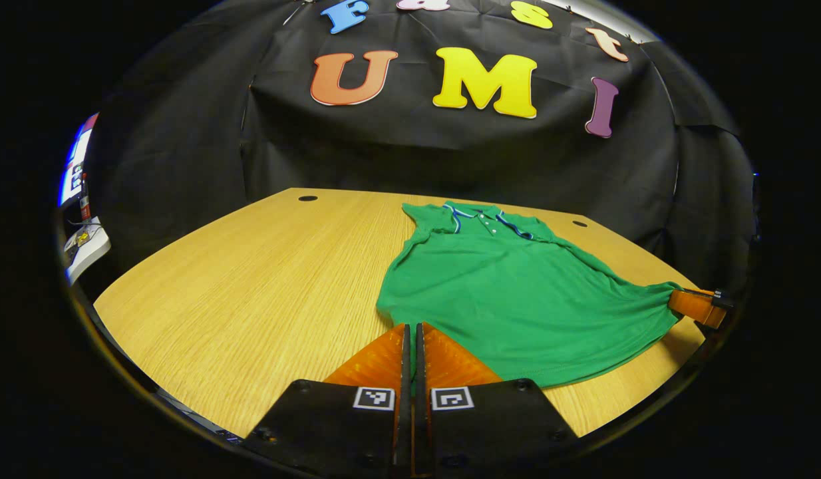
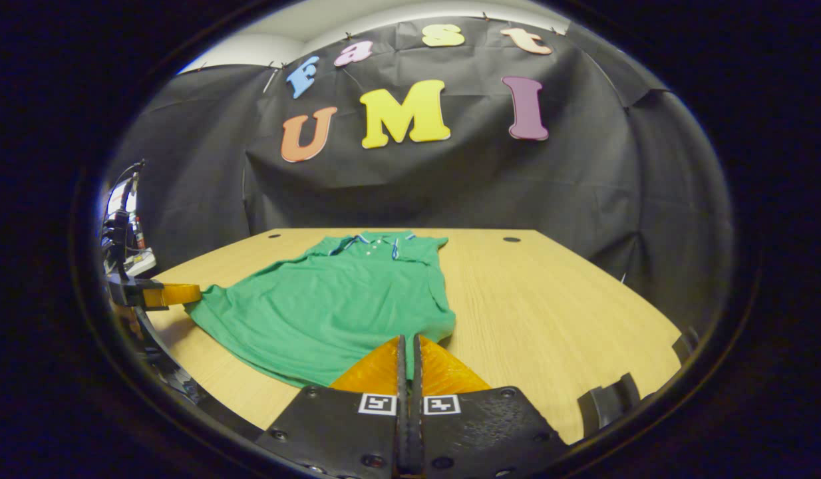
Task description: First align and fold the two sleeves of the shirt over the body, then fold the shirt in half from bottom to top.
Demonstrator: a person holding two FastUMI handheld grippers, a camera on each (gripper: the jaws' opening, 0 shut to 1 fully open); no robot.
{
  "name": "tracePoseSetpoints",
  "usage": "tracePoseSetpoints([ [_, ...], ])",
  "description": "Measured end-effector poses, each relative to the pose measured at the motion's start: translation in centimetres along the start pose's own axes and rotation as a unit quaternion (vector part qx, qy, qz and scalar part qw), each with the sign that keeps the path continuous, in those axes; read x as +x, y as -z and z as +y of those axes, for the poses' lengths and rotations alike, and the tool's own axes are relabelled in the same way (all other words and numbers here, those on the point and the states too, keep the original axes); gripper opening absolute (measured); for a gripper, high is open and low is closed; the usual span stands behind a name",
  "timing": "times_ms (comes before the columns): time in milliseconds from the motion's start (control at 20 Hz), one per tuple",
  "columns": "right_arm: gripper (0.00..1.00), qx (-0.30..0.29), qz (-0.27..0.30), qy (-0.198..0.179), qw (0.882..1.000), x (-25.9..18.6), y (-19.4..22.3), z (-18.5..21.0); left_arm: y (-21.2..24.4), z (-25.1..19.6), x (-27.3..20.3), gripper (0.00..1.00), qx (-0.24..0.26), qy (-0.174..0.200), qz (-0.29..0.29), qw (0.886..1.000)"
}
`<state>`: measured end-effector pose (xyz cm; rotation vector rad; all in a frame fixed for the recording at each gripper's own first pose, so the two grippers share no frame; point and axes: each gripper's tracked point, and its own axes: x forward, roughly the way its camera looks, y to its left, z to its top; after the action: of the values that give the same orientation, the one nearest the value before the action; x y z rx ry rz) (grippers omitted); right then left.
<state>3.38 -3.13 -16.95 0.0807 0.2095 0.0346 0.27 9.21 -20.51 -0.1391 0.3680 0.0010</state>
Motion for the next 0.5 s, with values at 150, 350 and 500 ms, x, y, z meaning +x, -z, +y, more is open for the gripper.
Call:
tracePoseSetpoints([
  [150, 0.0, -0.002, -0.036, -0.003, 0.999, 0.8, -3.9, 0.0, -2.9, -0.2, 0.4, 0.07, 0.016, -0.003, -0.03, 0.999],
  [350, 0.0, -0.005, -0.068, -0.003, 0.998, 2.7, -8.5, 0.0, -7.2, -0.8, 2.0, 0.08, 0.023, 0.0, -0.059, 0.998],
  [500, 0.0, -0.007, -0.086, 0.001, 0.996, 4.7, -11.8, -0.2, -11.2, -1.2, 3.9, 0.07, 0.022, 0.005, -0.082, 0.996],
])
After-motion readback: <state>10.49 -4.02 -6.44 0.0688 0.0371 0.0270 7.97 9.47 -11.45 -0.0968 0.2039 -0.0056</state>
